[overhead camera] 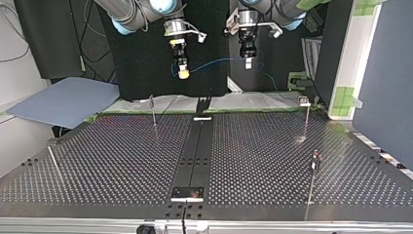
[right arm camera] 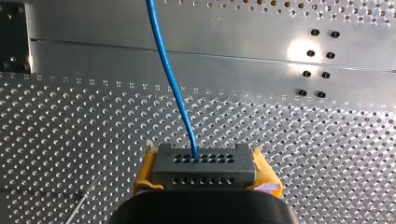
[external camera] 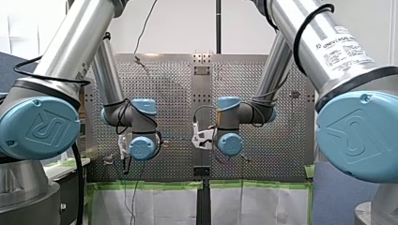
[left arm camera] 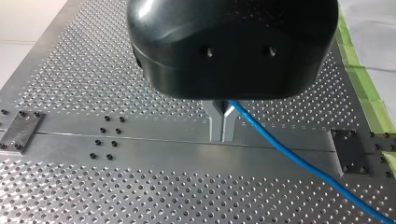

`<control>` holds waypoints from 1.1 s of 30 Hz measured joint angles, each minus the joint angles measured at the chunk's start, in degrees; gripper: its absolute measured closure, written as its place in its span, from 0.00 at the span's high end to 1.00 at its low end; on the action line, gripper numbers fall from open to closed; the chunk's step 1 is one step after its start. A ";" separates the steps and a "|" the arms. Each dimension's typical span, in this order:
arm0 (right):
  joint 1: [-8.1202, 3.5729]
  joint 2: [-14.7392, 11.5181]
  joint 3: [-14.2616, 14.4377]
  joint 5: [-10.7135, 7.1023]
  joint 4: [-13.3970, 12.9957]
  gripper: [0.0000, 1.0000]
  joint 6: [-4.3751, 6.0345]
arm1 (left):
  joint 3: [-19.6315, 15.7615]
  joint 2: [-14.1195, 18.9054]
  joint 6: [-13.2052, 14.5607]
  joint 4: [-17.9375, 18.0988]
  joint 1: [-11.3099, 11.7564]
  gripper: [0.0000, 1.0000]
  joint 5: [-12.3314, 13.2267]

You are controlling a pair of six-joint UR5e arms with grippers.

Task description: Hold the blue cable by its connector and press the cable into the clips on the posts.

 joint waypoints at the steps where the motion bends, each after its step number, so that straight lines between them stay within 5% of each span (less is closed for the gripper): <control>1: 0.00 0.00 0.00 0.00 0.00 0.00 0.00 | 0.00 0.00 0.00 0.00 0.00 0.00 0.00; 12: 0.15 0.19 -0.20 0.10 0.20 0.00 -0.07 | -0.06 -0.46 0.13 -0.38 0.15 0.00 0.43; 26: 0.96 7.40 -0.79 0.26 3.40 0.00 -0.18 | -0.09 -2.35 0.35 -2.45 0.26 0.00 0.97; 33: 0.96 8.47 -0.80 0.27 3.42 0.00 -0.18 | -0.09 -2.37 0.35 -2.46 0.26 0.00 0.97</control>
